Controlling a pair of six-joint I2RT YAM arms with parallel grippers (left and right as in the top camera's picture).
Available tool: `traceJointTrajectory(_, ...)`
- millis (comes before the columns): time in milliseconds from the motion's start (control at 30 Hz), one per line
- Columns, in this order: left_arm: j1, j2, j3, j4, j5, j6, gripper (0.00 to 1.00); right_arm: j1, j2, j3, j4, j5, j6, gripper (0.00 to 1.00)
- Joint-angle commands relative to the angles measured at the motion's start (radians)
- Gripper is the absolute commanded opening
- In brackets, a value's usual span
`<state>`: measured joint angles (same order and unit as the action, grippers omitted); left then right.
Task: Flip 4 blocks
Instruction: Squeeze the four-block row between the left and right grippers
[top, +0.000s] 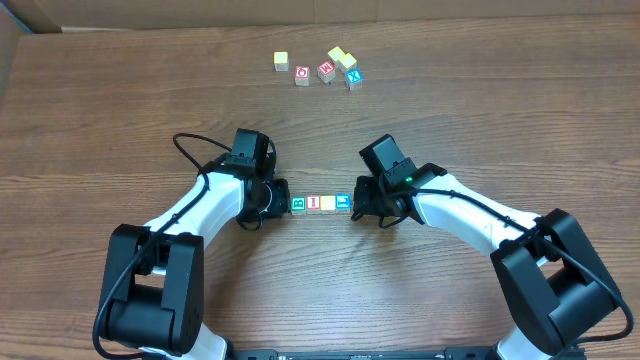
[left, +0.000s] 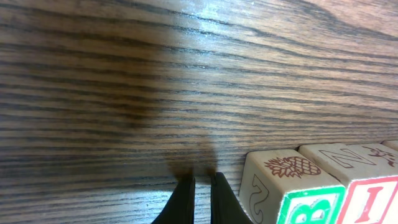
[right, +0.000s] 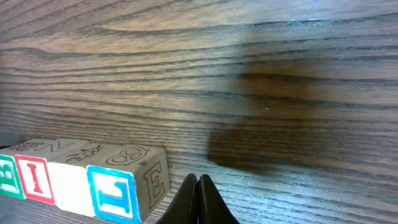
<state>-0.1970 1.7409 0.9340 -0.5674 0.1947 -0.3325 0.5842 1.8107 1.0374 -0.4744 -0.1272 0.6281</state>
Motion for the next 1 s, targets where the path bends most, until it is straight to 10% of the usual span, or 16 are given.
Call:
traceJointTrajectory(0, -0.009, -0.011, 0.026, 0.005, 0.016, 0.022, 0.04, 0.006, -0.024, -0.004, 0.006, -0.017, 0.004, 0.04)
traceJointTrajectory(967, -0.061, -0.011, 0.087, -0.054, 0.011, 0.022, 0.04, 0.006, -0.023, -0.004, 0.000, -0.069, 0.005, 0.04)
